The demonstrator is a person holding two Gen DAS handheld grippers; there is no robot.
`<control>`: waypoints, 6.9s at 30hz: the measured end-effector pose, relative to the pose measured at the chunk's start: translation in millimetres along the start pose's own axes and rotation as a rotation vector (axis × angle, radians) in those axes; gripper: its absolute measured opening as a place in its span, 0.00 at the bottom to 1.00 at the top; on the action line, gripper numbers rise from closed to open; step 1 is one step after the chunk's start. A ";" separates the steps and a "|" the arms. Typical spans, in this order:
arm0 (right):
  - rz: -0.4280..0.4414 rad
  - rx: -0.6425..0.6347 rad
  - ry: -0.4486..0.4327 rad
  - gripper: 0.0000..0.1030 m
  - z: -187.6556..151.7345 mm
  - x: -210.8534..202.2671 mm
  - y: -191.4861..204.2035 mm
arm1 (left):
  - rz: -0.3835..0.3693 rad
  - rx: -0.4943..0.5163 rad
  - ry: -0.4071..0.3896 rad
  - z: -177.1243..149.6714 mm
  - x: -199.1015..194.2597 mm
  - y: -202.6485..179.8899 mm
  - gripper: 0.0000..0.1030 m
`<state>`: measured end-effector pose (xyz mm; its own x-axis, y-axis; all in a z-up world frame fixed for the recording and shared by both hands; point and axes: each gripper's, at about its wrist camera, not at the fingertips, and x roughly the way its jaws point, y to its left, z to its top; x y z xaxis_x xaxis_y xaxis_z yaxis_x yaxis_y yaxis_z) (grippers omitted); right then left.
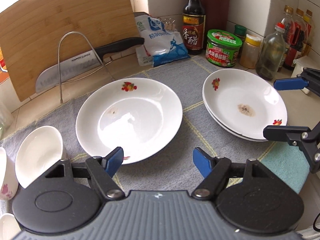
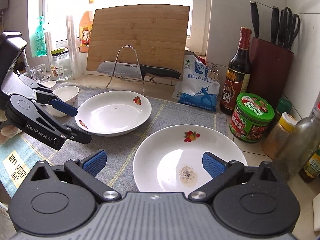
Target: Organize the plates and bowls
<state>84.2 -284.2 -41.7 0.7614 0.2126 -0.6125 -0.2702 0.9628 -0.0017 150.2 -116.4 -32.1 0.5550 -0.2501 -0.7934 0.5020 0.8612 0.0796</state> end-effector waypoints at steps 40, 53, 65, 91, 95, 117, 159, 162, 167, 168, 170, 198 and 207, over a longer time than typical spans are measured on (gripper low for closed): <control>0.177 0.013 0.413 1.00 104.7 227.2 8.0 | 0.070 -0.153 -0.095 -40.2 52.7 35.8 1.00; 0.264 -0.113 0.475 1.00 111.8 252.2 11.9 | 0.066 -0.145 -0.080 -36.3 55.2 36.3 1.00; 0.489 -0.200 0.475 1.00 130.0 267.6 3.9 | 0.041 -0.107 -0.115 -34.2 60.1 31.7 1.00; 0.640 -0.157 0.490 0.85 147.0 283.9 -6.8 | 0.042 -0.074 -0.134 -31.6 58.9 31.0 0.91; 0.631 -0.146 0.481 0.85 146.8 276.4 -8.5 | 0.045 -0.050 -0.127 -29.9 56.2 28.3 0.90; 0.546 -0.061 0.390 0.86 130.1 182.8 -21.1 | -0.055 0.077 -0.155 -26.6 -3.6 3.4 0.90; 0.292 0.227 0.347 0.86 28.5 93.0 -126.3 | -0.309 0.302 -0.121 0.7 23.2 -86.2 0.90; 0.289 0.224 0.353 0.86 26.6 94.9 -127.5 | -0.308 0.307 -0.121 0.9 24.7 -87.4 0.90; 0.279 0.220 0.361 0.86 24.5 96.5 -128.7 | -0.309 0.321 -0.117 3.8 28.0 -88.4 0.90; 0.276 0.219 0.362 0.86 23.8 96.5 -129.6 | -0.309 0.324 -0.116 4.2 28.6 -88.4 0.90; 0.267 0.218 0.366 0.86 22.6 96.7 -130.6 | -0.310 0.329 -0.115 5.3 30.5 -88.7 0.90; 0.188 0.262 0.350 0.94 19.5 68.5 -140.4 | -0.350 0.378 -0.112 12.4 43.0 -87.6 0.91; 0.159 0.276 0.333 0.99 19.6 56.7 -139.5 | -0.354 0.398 -0.121 12.2 43.5 -90.1 0.91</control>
<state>176.6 -403.2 -60.7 0.4798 0.3397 -0.8089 -0.1670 0.9405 0.2959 137.2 -210.2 -66.4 0.3669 -0.5636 -0.7401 0.8712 0.4872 0.0609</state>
